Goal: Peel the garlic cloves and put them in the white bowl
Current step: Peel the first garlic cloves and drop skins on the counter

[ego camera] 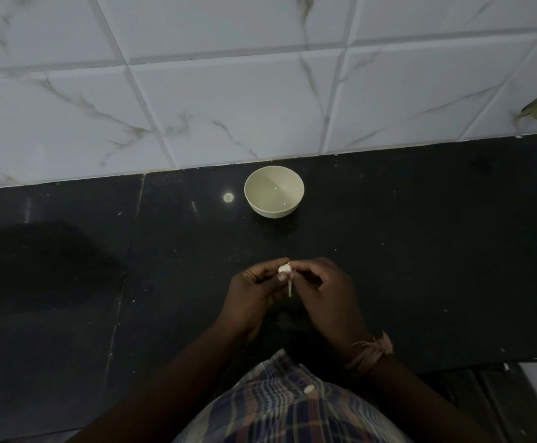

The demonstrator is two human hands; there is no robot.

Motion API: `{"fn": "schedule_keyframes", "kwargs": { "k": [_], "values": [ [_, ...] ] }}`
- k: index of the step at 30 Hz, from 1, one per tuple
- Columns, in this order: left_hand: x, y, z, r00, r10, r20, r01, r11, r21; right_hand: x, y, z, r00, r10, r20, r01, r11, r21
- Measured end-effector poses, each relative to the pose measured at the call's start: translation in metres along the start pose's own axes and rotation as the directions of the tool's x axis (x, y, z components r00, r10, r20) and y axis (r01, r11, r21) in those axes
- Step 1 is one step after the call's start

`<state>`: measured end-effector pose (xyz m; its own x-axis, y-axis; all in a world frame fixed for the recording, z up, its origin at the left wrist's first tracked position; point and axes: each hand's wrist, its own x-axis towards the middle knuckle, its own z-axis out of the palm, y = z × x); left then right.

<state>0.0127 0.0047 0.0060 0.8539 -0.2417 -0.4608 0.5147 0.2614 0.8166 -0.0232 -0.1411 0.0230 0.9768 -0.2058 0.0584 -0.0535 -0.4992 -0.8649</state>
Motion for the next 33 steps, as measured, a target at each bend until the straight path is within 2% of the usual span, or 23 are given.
{"fn": "schedule_keyframes", "kwargs": {
  "k": [6, 13, 19, 28, 33],
  "values": [
    [-0.003, 0.001, 0.001, 1.0, 0.004, 0.012, -0.005, 0.997, 0.077, -0.003, -0.001, 0.006, 0.996, 0.077, -0.034, -0.075, 0.996, 0.04],
    [-0.008, 0.004, 0.009, 0.997, 0.08, 0.019, -0.082, 0.966, 0.247, -0.005, 0.0, 0.013, 0.996, 0.007, -0.092, -0.015, 0.996, -0.083],
    [-0.006, 0.005, 0.009, 0.997, 0.073, 0.01, -0.073, 0.965, 0.251, -0.003, -0.001, 0.016, 0.996, -0.029, -0.082, 0.017, 0.99, -0.138],
    [-0.009, 0.005, 0.011, 1.0, 0.014, 0.002, -0.014, 0.969, 0.246, 0.001, 0.006, 0.017, 0.999, 0.039, 0.013, -0.036, 0.982, -0.183],
    [-0.005, 0.003, 0.005, 0.999, -0.04, -0.013, 0.042, 0.967, 0.251, 0.002, 0.011, 0.013, 0.992, 0.058, 0.111, -0.038, 0.983, -0.178]
  ]
}}
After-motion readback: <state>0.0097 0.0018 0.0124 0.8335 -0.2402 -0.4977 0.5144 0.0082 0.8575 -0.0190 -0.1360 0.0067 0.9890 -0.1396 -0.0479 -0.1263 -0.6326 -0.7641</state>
